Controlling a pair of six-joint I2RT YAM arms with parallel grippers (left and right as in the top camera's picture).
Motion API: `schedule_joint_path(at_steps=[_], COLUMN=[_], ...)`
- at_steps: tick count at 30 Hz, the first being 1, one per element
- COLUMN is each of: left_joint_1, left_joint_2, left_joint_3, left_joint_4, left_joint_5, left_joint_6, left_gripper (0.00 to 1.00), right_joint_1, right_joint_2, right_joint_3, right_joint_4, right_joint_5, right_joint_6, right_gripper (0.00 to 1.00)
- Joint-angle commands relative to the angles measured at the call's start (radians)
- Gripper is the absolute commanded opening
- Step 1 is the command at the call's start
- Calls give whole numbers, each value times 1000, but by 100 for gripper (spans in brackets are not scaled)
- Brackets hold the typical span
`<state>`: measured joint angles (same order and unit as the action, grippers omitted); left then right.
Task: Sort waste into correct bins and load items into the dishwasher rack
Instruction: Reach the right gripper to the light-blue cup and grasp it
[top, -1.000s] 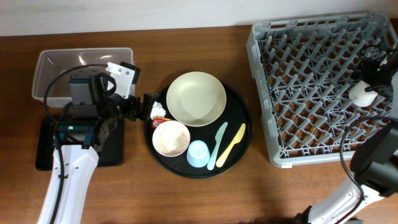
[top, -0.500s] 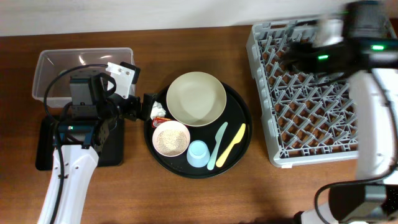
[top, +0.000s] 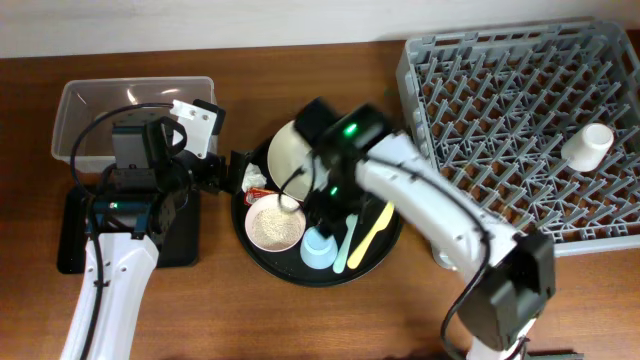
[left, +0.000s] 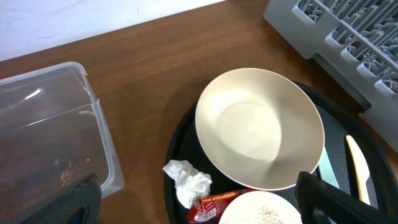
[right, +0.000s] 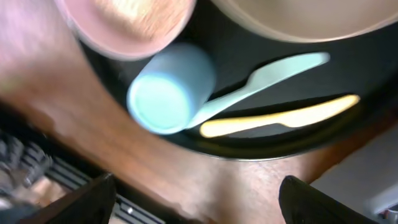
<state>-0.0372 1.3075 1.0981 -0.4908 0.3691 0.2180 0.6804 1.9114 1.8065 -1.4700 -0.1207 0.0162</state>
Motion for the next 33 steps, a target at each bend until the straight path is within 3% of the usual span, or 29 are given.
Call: schedule_joint_path(at_steps=[1, 11, 26, 30, 33], left_joint_1=[5, 5, 5, 19, 93], left_joint_2=[0, 0, 0, 0, 0], left_joint_3=[27, 27, 27, 27, 27], left_joint_4=[-1, -1, 5, -3, 0], left_joint_5=[1, 1, -5, -273, -355], left_joint_6=[16, 16, 19, 15, -53], left_gripper=[99, 100, 99, 99, 99], right_joint_1=[50, 58, 58, 58, 58], right_joint_2=[6, 6, 6, 6, 6], right_joint_3=[-84, -260, -262, -262, -262], right_joint_4=[51, 204, 241, 241, 245], right_joint_5=[66, -48, -48, -48, -48], right_joint_6=[-12, -68, -65, -65, -65], right_gripper=[88, 89, 90, 89, 89])
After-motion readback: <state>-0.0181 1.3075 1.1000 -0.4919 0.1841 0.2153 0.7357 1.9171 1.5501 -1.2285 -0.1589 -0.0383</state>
